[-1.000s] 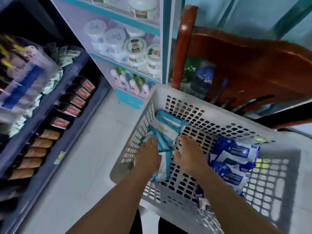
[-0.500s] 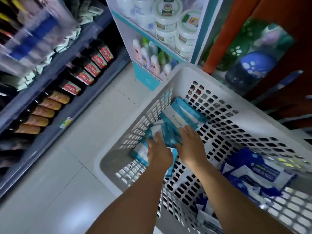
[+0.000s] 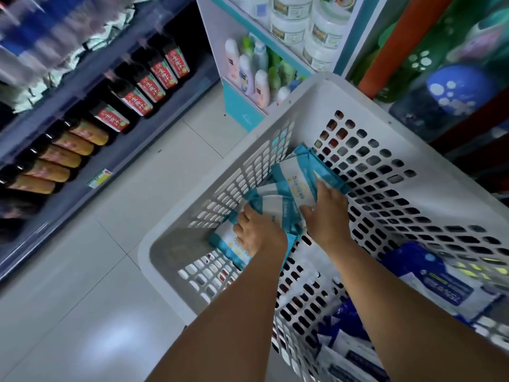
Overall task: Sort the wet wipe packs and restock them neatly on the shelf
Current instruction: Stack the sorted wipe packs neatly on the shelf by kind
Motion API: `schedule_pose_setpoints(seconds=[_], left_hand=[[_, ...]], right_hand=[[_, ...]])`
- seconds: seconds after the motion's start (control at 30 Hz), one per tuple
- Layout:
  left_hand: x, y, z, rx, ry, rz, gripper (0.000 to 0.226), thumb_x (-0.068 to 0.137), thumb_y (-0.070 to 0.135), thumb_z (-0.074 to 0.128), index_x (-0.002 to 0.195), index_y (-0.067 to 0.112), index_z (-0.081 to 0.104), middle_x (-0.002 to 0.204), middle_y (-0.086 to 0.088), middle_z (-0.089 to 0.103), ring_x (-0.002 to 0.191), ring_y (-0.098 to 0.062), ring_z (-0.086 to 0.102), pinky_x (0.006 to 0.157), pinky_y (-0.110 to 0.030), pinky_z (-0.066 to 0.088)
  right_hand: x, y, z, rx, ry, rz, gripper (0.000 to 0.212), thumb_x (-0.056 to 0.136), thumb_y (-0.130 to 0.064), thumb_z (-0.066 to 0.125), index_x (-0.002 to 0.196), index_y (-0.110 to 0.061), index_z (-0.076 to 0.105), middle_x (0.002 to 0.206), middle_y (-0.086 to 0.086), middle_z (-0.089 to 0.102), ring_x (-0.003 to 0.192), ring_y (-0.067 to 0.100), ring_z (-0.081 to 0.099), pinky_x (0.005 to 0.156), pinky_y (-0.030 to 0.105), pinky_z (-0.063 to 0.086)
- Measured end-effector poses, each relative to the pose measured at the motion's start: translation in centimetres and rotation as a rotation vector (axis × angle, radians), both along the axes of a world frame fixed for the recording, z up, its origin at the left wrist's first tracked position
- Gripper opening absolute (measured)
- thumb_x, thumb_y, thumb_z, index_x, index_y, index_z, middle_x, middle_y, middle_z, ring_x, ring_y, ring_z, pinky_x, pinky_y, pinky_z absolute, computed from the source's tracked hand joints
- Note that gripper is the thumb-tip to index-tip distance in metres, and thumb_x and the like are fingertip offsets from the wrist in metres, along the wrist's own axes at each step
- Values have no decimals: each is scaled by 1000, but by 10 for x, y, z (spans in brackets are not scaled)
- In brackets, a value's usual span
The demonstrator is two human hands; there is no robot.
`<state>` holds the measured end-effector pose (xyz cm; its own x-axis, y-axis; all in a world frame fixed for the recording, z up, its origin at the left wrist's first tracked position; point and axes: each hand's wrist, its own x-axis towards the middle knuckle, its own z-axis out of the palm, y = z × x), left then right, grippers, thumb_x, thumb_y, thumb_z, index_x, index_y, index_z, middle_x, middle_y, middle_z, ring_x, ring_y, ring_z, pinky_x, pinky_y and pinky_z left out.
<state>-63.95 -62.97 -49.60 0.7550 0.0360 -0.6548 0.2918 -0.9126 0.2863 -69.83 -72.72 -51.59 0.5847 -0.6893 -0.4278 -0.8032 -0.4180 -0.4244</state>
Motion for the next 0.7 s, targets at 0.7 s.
schedule_pose_setpoints(seconds=[0.7], left_hand=[[-5,3,1,-193,51,172,35,92,17,50,125,22,38,79,7,51,91,-28,61,95,-48,46]], right_hand=[[4,-13,-10,24,-84,42,39,85,-32,66,117,-14,55,149,7,27,130,31,38,104,42,40]])
